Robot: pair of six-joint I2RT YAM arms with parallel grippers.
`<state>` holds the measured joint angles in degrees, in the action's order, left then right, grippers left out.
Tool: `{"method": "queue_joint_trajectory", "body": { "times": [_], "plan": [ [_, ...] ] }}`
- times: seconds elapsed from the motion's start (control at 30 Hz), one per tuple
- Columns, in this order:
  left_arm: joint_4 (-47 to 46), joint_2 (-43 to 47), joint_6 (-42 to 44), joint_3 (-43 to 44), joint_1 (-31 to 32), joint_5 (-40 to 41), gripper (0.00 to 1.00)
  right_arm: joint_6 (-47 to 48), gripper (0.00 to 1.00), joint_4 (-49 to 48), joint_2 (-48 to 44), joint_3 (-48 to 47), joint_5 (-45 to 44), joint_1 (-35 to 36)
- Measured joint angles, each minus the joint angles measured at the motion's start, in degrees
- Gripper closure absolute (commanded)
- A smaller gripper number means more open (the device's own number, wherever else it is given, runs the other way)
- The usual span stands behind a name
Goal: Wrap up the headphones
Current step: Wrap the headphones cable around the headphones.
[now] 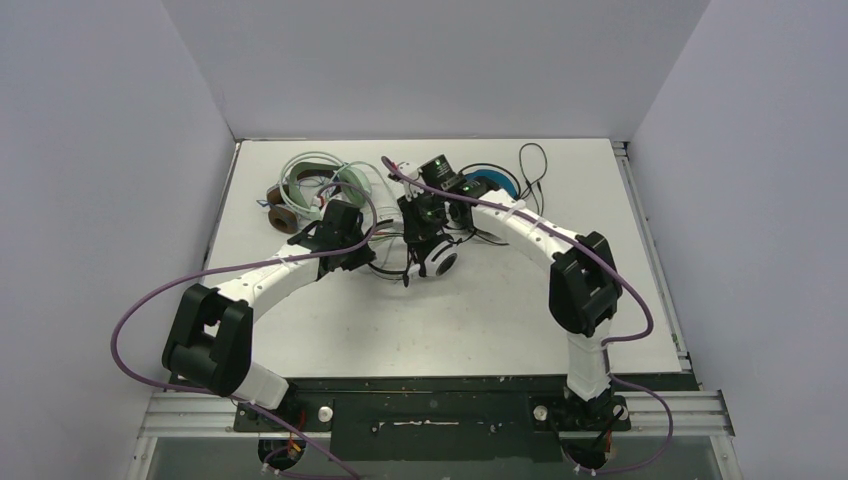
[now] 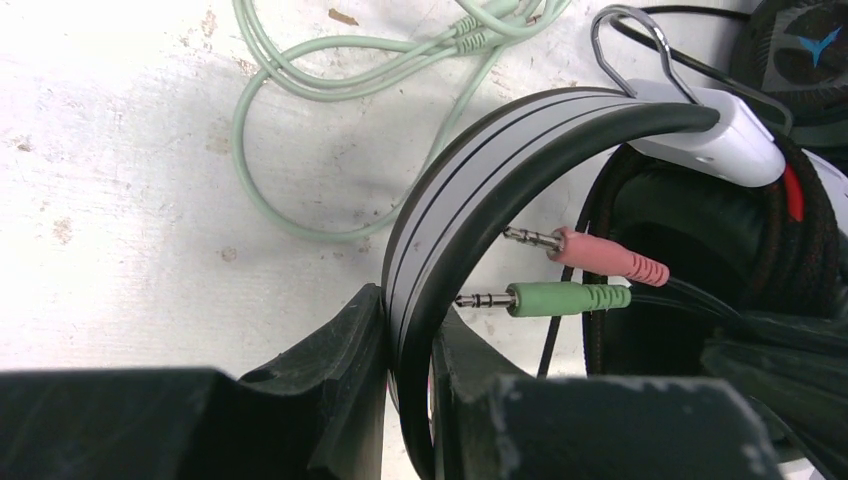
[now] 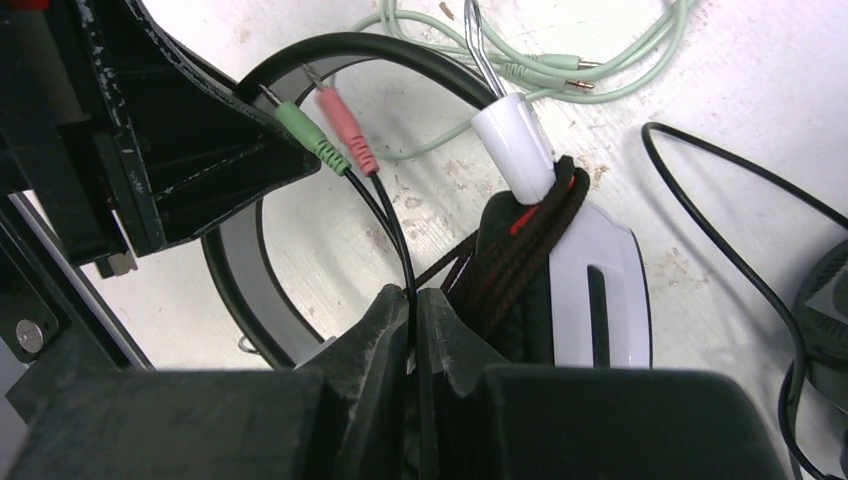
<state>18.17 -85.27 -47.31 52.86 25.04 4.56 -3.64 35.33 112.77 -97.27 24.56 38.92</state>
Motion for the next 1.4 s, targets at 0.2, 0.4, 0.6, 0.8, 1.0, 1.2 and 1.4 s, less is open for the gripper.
{"method": "queue_joint_trajectory", "body": {
  "times": [0.2,0.4,0.6,0.8,1.0,1.2,1.4],
  "plan": [
    [-1.11,-0.02,0.00,0.00,0.00,1.14,1.00,0.17,1.00,2.34,-1.86,-0.74,-0.22,-0.55],
    [-1.42,-0.09,-0.26,0.00,0.11,2.43,1.00,0.87,1.00,6.29,-2.43,-4.44,-2.21,-1.57],
    [-1.62,-0.24,-2.01,0.00,-0.39,2.29,1.00,1.51,1.00,8.70,-4.55,-3.93,-1.03,-1.86],
    [0.17,-2.67,-3.50,1.49,-4.55,1.03,1.00,0.96,1.00,7.91,-12.98,4.90,2.27,-2.14],
    [0.46,-3.93,-6.23,2.71,-8.22,-0.57,1.00,-0.26,1.00,5.51,-18.93,10.01,4.44,-2.14],
    [0.94,-3.91,-7.54,2.73,-8.11,-1.49,1.00,-0.22,1.00,5.44,-19.67,10.32,4.52,-2.19],
    [2.49,-3.91,-7.78,2.80,-8.20,-1.49,1.00,0.07,1.00,5.66,-19.93,13.16,4.92,-2.19]
  ]
}}
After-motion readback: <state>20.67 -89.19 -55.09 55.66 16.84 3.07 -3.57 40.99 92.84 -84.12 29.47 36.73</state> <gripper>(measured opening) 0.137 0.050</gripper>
